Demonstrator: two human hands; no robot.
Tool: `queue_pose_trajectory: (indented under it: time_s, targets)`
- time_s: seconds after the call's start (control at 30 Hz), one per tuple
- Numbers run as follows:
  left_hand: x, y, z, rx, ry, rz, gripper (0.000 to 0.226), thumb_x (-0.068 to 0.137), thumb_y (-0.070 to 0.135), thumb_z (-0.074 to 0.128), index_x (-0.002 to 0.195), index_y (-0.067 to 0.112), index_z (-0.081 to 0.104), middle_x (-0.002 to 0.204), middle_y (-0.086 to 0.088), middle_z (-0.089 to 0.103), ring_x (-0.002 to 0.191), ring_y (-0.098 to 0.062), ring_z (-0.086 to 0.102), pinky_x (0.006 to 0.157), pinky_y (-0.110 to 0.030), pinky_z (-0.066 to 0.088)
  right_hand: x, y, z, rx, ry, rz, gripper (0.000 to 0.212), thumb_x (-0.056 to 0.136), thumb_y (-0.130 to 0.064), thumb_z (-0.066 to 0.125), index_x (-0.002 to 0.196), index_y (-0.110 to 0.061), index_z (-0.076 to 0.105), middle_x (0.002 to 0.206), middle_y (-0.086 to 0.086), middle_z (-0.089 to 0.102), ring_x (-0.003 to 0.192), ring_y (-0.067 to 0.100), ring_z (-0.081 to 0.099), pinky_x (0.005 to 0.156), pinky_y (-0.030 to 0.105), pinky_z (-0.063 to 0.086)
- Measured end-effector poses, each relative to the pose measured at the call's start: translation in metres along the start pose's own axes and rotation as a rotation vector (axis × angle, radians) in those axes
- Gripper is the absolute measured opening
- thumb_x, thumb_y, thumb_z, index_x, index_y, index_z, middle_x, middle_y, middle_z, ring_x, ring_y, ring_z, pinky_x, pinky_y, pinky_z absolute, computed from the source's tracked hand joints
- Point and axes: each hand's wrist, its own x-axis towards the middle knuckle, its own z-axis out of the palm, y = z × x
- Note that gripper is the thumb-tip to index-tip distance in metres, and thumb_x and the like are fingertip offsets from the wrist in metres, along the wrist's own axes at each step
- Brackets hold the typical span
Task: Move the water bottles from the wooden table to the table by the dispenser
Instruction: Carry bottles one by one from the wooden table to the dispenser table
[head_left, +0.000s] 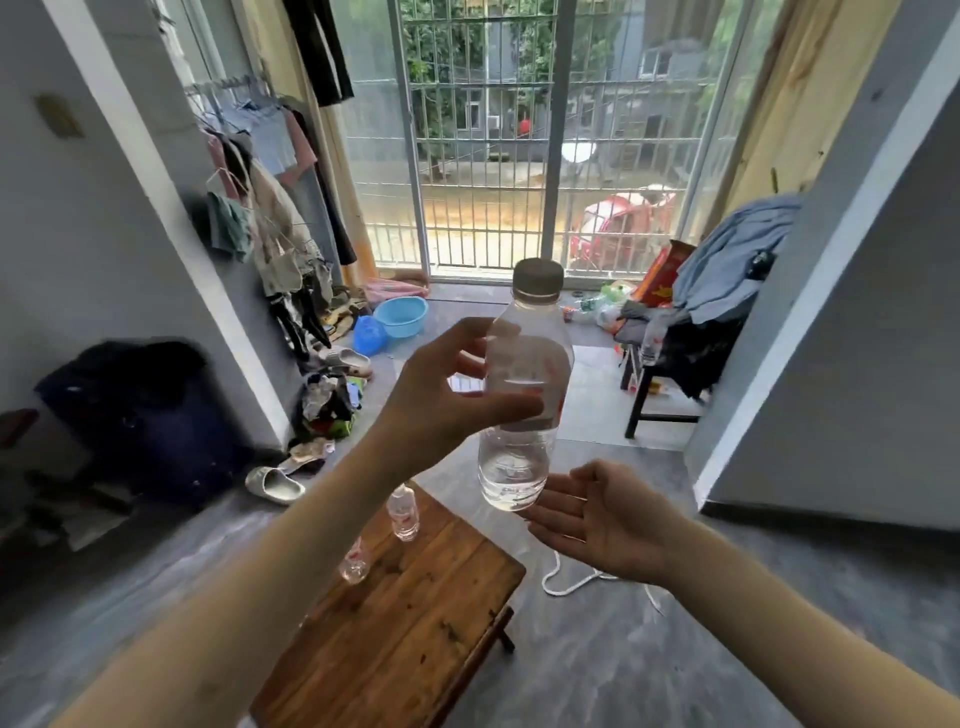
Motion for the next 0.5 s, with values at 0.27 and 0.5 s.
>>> queue_pose_trajectory:
  time_s: [0.27, 0.5]
  targets:
    - [0.022, 0.044, 0.117, -0.114, -0.192, 0.157, 0.052, 0.070, 0.052, 0.083, 0.114, 0.048, 0.056, 0.109, 0.029, 0.064, 0.096, 0.005, 0.063, 0.073, -0.001, 0.047, -0.095, 0.001, -0.091, 0.173, 0.170, -0.163, 0.037, 0.089, -0.015, 0.041, 0.112, 0.004, 0.062, 0.107, 0.024, 0.072, 0.088, 0.035, 0.074, 0.072, 0.043, 0.062]
    - [0.015, 0.102, 0.241, -0.233, -0.380, 0.244, 0.048, 0.070, 0.056, 0.078, 0.115, 0.051, 0.061, 0.107, 0.028, 0.072, 0.095, -0.009, 0.068, 0.079, -0.016, 0.056, -0.196, 0.020, -0.181, 0.300, 0.343, -0.289, 0.041, 0.091, -0.018, 0.037, 0.110, 0.005, 0.065, 0.114, 0.024, 0.071, 0.090, 0.034, 0.074, 0.079, 0.045, 0.061]
